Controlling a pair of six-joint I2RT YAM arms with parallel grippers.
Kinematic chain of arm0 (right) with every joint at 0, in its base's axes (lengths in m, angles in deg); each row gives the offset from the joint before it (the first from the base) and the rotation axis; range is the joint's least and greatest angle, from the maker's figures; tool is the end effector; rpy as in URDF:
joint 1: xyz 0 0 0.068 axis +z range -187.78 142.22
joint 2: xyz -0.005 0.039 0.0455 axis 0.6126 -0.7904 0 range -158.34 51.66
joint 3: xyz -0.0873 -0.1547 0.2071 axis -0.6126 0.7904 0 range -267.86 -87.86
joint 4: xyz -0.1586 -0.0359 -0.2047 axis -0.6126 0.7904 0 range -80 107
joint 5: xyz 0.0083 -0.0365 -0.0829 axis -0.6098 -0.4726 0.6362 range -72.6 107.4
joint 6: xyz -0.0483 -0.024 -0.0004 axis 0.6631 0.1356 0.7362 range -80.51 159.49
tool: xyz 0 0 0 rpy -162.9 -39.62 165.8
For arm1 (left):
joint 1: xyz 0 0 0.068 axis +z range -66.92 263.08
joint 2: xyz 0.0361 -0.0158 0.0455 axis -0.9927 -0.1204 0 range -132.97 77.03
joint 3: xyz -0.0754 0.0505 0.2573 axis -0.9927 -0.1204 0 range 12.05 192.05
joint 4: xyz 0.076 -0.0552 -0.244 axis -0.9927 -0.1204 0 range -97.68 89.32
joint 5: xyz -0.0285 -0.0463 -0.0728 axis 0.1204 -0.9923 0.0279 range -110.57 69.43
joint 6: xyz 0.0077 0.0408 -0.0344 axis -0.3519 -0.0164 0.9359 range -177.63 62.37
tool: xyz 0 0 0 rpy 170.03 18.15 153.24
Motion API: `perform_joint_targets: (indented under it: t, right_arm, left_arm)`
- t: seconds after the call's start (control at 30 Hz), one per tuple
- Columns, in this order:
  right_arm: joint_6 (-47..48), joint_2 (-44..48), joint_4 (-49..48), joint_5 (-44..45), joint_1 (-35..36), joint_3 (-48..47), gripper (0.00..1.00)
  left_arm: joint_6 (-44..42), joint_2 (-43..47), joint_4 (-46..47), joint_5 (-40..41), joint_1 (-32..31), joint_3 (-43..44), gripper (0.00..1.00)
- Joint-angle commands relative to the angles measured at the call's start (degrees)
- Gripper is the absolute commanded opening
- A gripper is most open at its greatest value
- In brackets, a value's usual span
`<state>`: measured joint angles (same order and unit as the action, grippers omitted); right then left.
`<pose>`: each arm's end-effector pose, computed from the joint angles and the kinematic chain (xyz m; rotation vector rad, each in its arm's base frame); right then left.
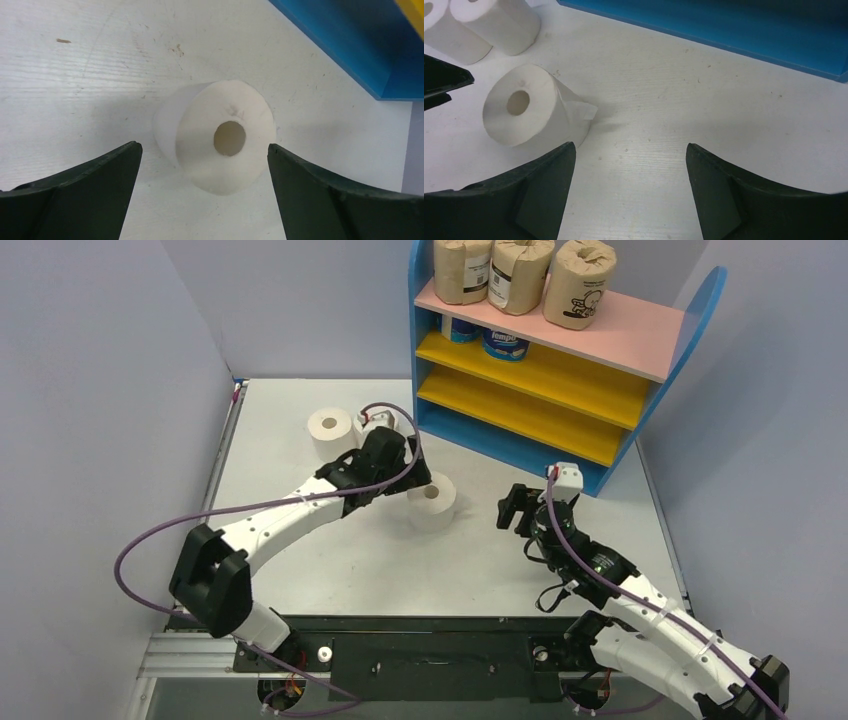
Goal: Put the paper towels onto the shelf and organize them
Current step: Move the paper towel to the center of the board, then pick up the paper towel from the center of the board.
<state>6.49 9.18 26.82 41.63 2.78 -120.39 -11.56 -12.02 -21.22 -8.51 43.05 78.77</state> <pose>0.1402 0.1006 0.2607 0.1318 2.0113 0.3930 0.2689 -0.2160 0.2659 -0.2322 2.3452 -0.5192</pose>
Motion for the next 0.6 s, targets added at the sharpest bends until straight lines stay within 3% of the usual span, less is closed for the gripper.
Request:
perform_joint_targets:
  t: [0.0,0.13,0.33,0.57]
  right_arm:
    - [3.8,-1.9,1.0,-3.6,0.4,-5.5,0.76]
    - [6.1,-6.0,2.8,-5.3,1.8,-9.4,0.76]
    - [10.5,-16.3,5.6,-3.5,8.1,-18.4,0.76]
    - [13.6,-32.1,8.6,-3.6,13.8,-29.6,0.74]
  left_arm:
    - [-1.2,8.9,-3.6,8.1,0.1,2.1,0.96]
    - [1.6,18.1,-1.7,11.6,2.3,-7.1,0.96]
    - [3.8,30.9,5.5,4.8,10.0,-21.1,0.96]
    - [2.9,36.3,1.4,1.6,13.7,-25.1,0.96]
